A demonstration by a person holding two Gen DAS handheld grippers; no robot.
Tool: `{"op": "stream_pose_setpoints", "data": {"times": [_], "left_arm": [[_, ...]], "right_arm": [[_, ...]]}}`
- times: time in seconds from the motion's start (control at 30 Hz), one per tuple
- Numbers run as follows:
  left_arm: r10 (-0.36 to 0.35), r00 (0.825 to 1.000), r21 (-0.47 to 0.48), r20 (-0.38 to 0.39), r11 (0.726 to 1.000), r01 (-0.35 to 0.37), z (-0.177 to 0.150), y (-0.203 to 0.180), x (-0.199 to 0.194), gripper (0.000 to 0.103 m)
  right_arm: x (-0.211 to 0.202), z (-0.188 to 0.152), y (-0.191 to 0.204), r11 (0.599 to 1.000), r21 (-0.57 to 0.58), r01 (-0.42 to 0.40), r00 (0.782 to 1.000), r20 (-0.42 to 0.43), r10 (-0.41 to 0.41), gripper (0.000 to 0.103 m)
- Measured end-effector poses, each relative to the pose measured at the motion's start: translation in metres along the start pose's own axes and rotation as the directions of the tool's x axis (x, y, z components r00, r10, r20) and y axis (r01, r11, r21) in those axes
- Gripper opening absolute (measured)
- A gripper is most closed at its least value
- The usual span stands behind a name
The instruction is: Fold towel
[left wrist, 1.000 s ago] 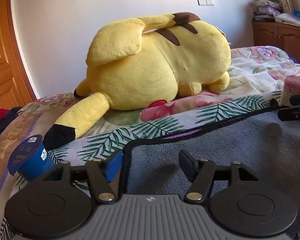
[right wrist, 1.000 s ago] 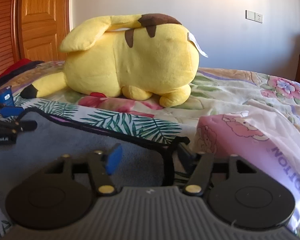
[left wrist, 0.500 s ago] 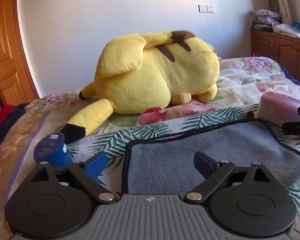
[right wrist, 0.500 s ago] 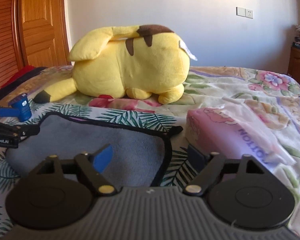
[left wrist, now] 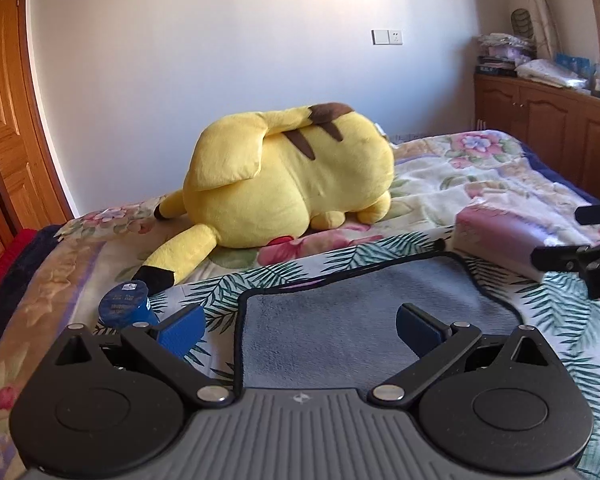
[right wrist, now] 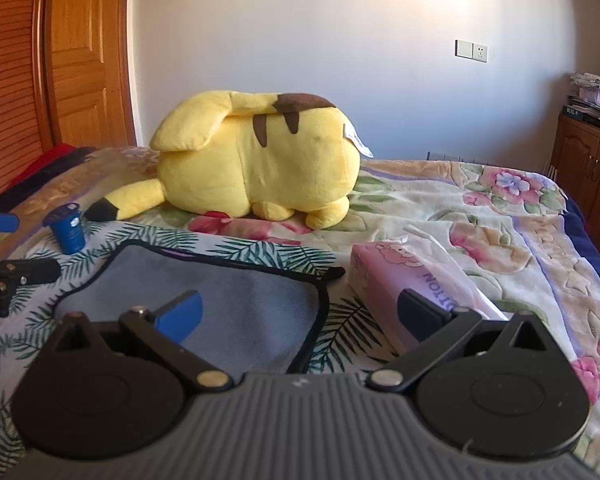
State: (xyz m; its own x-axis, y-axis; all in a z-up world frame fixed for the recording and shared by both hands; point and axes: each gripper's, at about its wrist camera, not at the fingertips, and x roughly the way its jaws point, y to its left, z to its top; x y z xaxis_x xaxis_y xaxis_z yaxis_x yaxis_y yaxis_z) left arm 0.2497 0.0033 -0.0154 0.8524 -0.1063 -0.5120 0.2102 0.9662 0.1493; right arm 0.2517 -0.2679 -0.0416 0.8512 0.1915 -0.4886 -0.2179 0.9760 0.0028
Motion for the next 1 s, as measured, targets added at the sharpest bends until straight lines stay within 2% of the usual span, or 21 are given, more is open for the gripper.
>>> {"op": "stream_pose_setpoints", "data": {"times": [0.5, 1.0], "left_arm": [[0.02, 0.999, 0.006, 0.027, 1.0, -0.02, 0.009, -0.02, -0.079, 0.103], [0.002, 0.998, -0.037, 0.06, 0.999, 0.0, -0.009, -0.034, -0.147, 0.103]], "right_arm": [[-0.059, 0.003, 0.021, 0.999, 0.023, -0.036, 0.999, 0.038, 0.036, 0.103], [-0.115, -0.012, 0.033, 0.999, 0.04, -0.03, 0.999, 0.043, 0.028, 0.103]]}}
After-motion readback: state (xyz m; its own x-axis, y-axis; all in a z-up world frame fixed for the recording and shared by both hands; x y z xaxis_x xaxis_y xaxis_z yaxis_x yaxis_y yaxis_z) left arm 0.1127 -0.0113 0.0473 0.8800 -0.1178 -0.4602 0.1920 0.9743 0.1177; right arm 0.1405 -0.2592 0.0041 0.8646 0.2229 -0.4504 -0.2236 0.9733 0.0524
